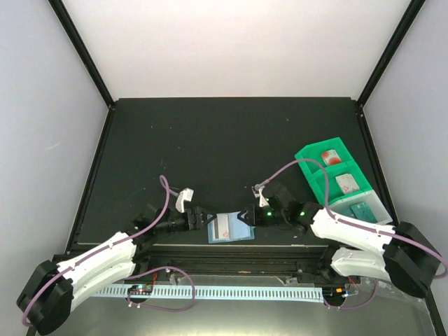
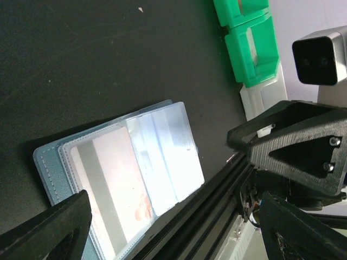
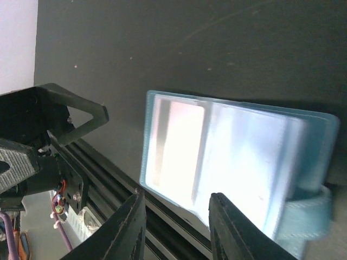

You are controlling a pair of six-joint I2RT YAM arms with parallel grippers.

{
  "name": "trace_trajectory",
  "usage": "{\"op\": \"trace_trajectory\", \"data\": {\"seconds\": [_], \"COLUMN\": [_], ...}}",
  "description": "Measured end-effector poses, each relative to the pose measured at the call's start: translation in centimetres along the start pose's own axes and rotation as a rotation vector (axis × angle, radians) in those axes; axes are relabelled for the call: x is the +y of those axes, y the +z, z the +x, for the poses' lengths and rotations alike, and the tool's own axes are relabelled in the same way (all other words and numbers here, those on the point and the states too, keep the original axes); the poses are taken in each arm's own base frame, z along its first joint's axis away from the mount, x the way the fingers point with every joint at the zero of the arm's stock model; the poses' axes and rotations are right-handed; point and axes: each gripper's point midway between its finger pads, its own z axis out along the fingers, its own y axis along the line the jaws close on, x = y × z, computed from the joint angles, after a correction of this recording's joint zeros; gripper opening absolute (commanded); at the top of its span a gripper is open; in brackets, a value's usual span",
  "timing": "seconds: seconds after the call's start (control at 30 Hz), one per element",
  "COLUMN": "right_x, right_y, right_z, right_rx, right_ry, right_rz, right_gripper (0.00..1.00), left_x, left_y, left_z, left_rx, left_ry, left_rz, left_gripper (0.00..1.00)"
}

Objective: Take the credit cards out of the card holder

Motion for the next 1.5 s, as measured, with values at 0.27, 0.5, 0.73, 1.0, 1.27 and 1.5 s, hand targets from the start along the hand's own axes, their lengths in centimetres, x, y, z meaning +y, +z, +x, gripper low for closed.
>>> {"op": "trace_trajectory", "data": {"seconds": [0.27, 0.5, 0.73, 1.0, 1.27, 1.5], "right_x": [2.1, 1.4, 0.2, -1.0, -1.5, -1.7], "right_y": [3.4, 6.7, 7.7, 8.3, 8.8, 8.8], "right_z": [0.2, 0.8, 1.4, 1.8, 1.8, 1.7], "right_rx": [0.046, 0.105, 0.131, 0.138, 0.126, 0.117], "right_ry": [-0.042, -0.037, -0.026, -0.024, -0.027, -0.029], "right_rz": [0.0, 0.046, 0.079, 0.113, 0.12, 0.126], "right_gripper": [0.3, 0.27, 0.26, 0.15, 0.1, 0.07], "left_x": [-0.3, -0.7, -0.5, -0.2, 0.7, 0.8], "left_y": [-0.3, -0.5, -0.4, -0.3, -0.2, -0.1], "left_z": [-0.1, -0.3, -0.1, 0.1, 0.7, 0.7], "left_rx": [-0.012, -0.022, -0.018, -0.008, 0.004, 0.006], "left_ry": [-0.008, -0.025, -0.041, -0.061, -0.092, -0.118], "left_rz": [0.01, 0.021, 0.017, 0.011, -0.002, -0.003], "left_gripper": [0.86, 0.86, 0.85, 0.84, 0.84, 0.84]}}
